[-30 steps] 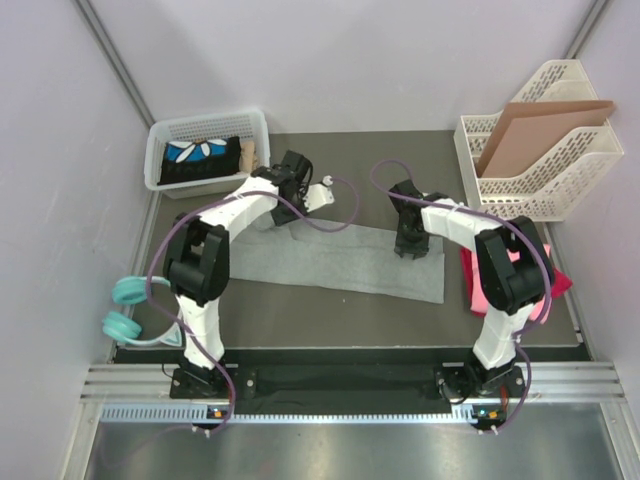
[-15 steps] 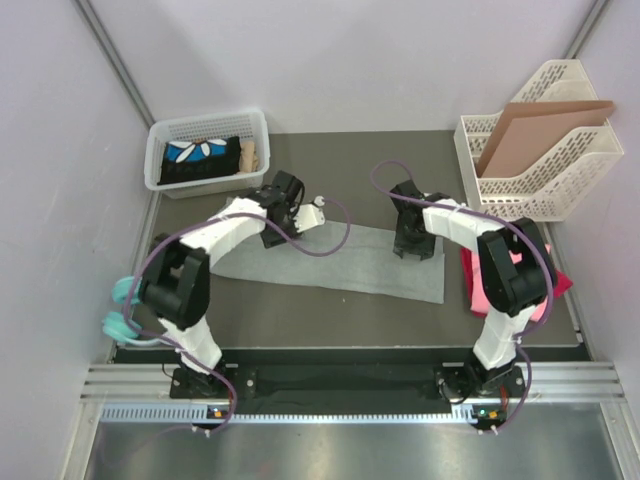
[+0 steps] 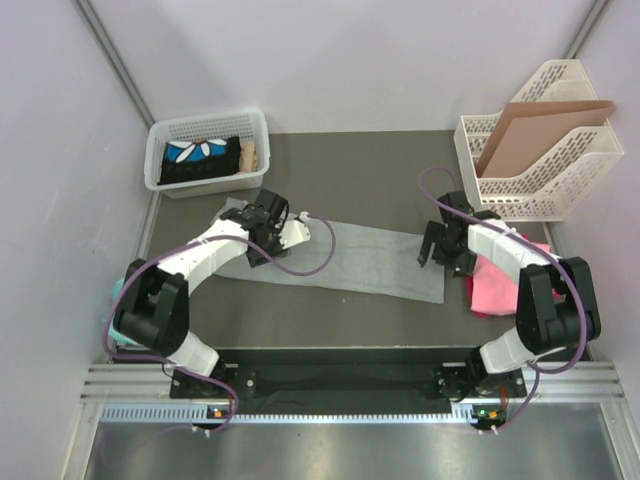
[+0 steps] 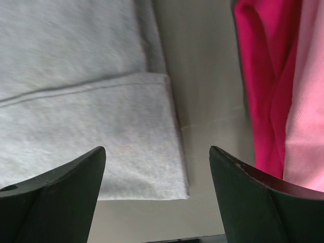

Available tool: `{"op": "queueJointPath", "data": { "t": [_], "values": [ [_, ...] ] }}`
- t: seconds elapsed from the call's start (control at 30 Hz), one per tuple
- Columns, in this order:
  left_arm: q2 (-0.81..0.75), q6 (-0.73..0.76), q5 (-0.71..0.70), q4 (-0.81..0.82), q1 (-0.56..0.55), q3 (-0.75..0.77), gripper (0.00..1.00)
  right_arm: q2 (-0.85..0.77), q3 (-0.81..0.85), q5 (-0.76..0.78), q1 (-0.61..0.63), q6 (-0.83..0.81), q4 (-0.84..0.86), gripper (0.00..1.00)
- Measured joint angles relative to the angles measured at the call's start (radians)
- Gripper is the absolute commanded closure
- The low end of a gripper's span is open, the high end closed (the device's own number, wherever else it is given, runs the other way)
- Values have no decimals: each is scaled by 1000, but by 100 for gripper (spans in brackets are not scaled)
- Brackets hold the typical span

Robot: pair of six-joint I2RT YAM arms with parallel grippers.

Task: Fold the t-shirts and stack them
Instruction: Fold the tshirt

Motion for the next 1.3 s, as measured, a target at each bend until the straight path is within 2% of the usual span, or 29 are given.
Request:
{"op": "queueJointPath", "data": {
  "t": [0.27, 0.37, 0.5, 0.73, 0.77, 0.8, 0.83, 1.07, 1.3],
  "values": [
    [127, 9, -17, 61, 151, -1, 43, 59, -43, -73, -50, -16, 42, 23],
    [128, 22, -21, 68, 189, 0, 44, 65, -42, -91, -65, -23, 48, 33],
    [127, 37, -23, 72, 207, 1, 44, 79, -36, -130, -81, -26, 66, 55],
    [126, 51, -23, 73, 207, 2, 43, 107, -45, -296, -80, 8, 194, 67],
    [126, 51, -23, 72, 207, 3, 43, 113, -45, -315, -76, 12, 208, 72],
    [126, 51, -23, 71, 207, 5, 43, 118, -45, -329, -70, 16, 219, 91],
    [126, 51, -22, 71, 207, 8, 43, 122, -45, -336, -64, 19, 229, 100],
    [119, 52, -19, 71, 207, 19, 43, 113, -48, -291, -56, 39, 209, 100],
    [108, 54, -2, 68, 207, 19, 43, 23, -47, -152, -137, 10, 47, 100]
  ]
}}
